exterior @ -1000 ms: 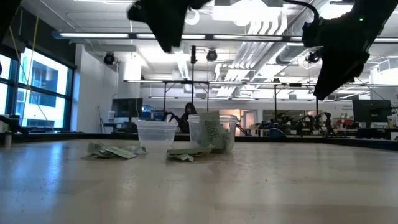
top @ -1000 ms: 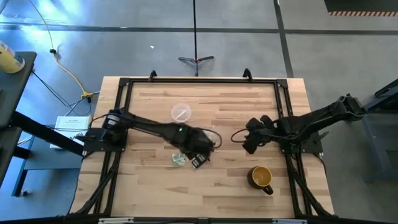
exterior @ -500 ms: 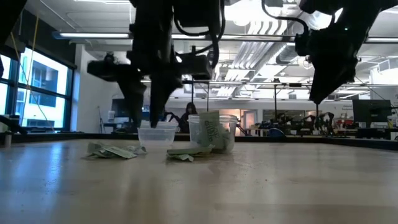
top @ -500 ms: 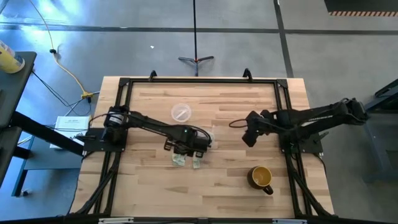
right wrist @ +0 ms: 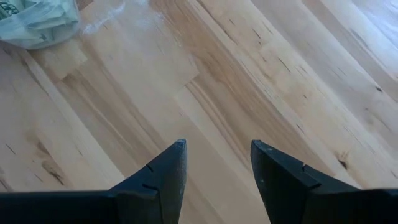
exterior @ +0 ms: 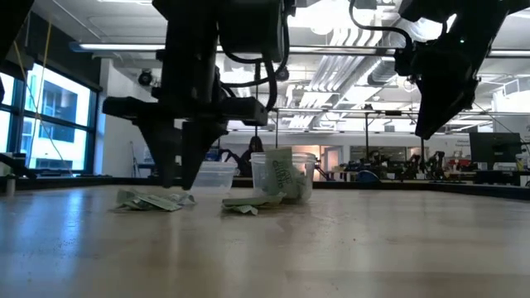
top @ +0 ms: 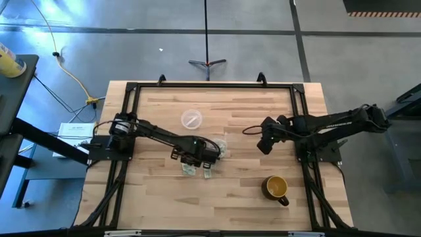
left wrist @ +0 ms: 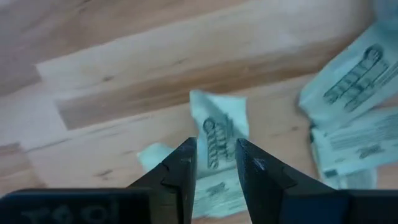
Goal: Pick and place items into bin
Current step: Put the light green stevia packet into the transparent bin
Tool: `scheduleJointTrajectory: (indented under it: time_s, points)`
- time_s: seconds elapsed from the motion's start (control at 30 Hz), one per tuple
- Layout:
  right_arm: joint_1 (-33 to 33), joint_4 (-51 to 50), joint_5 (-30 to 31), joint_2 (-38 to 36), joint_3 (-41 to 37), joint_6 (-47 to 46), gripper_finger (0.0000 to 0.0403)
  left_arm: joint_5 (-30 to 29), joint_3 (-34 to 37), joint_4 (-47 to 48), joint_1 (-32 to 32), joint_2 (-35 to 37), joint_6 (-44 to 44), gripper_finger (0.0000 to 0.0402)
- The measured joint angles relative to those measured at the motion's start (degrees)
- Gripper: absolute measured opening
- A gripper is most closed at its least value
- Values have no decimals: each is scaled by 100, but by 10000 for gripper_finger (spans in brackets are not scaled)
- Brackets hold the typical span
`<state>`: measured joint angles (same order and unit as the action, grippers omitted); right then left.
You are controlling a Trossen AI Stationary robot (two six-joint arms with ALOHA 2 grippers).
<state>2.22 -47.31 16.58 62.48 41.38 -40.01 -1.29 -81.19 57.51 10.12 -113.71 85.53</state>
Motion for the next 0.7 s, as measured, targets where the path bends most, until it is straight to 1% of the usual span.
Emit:
scheduleJointTrajectory:
  time_s: [0.1, 0.23, 0.37, 0.53, 0.7]
  points:
    - [0, 2, 6, 0, 1, -45, 169, -131, 3, -219, -3, 0, -17, 147]
    - [0, 9, 2, 0, 1, -131, 169, -228, 8, -186, 3, -109, -22, 147]
    - [0, 4, -12, 1, 0, -207, 169, -140, 107, -388, 1, -164, -128, 147]
    - [2, -4, -17, 2, 1, -250, 169, 130, 259, -381, -1, -194, -130, 147]
    - [2, -3, -4, 2, -1, -258, 169, 92, 296, -395, 1, -197, -218, 142]
